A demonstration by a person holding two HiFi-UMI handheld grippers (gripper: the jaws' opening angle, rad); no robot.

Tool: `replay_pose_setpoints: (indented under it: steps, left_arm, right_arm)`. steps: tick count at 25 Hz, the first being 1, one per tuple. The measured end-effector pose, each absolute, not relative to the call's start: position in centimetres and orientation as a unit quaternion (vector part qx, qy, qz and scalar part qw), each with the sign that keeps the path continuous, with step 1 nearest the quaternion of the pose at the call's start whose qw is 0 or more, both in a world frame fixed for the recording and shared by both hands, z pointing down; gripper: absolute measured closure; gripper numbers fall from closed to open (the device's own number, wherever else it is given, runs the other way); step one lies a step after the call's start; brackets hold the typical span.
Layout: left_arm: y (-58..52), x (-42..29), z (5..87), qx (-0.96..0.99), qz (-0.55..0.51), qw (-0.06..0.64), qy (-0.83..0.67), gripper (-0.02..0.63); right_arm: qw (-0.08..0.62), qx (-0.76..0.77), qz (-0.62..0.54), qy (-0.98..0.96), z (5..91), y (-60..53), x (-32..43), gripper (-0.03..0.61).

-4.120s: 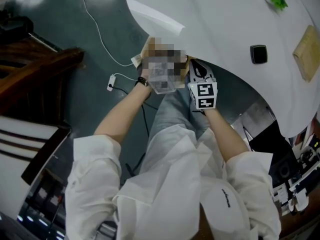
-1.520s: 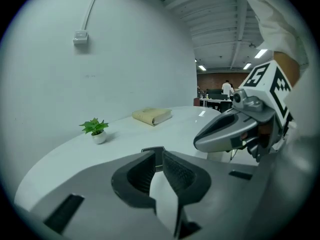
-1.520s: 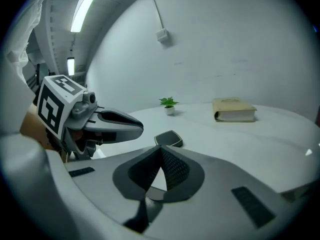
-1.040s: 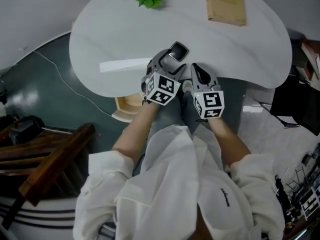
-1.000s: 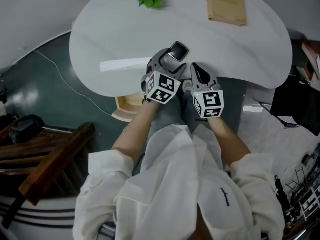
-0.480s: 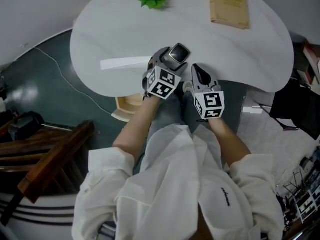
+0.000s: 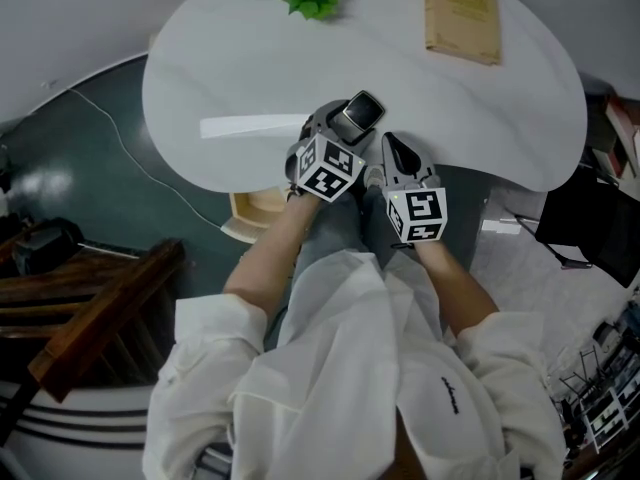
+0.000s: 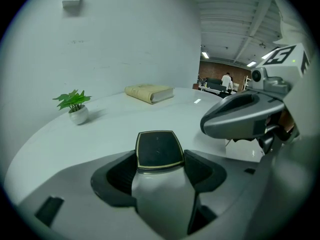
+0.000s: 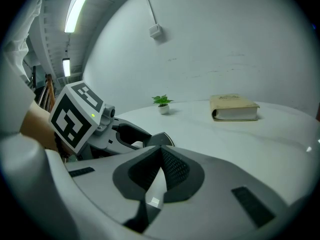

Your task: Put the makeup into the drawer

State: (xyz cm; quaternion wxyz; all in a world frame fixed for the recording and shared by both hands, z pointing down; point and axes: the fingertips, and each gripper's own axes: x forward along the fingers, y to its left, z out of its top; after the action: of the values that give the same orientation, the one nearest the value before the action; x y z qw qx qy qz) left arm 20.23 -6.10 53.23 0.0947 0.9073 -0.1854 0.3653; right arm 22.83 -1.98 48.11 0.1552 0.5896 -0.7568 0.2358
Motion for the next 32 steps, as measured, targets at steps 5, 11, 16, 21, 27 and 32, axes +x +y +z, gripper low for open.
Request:
replay_pose_setpoints:
  steps: [5, 11, 16, 21, 27, 32]
  left_arm:
    - [-5.7, 19.2, 52.2, 0.913, 0.344, 0.095, -0.199, 0.299]
    - [-4.1, 15.7, 50.1, 0.916, 0.322, 0.107, -0.214, 0.299]
    - [-0.9, 11.0, 49.2, 0.911, 0.318, 0.119, -0.234, 0.299]
    - [2.3, 4.8, 48.7, 0.898, 0.321, 0.135, -0.27, 0.299]
    - [6.2, -2.0, 49.2, 0.879, 0.339, 0.144, -0.303, 0.299]
    - [9.1, -6.3, 51.7, 0.867, 0.369, 0.154, -0.296, 0.299]
  right_arm:
    - [0.157, 0.58, 0.236, -0.764, 48.1, -1.4, 22.2, 0.56]
    - [0.163, 0.543, 0.236, -0.789, 47.9, -0.5, 19.1, 0.56]
    - [0.177, 0.486, 0.232, -0.824, 48.4, 0.6, 14.5, 0.56]
    - [0.191, 0.419, 0.221, -0.86, 48.7, 2.3, 8.8, 0.56]
    - [0.215, 0.347, 0.213, -0.888, 49.8, 4.6, 3.7, 0.56]
    - [0.241, 0.291, 0.201, -0.904, 51.5, 6.8, 0.4, 0.56]
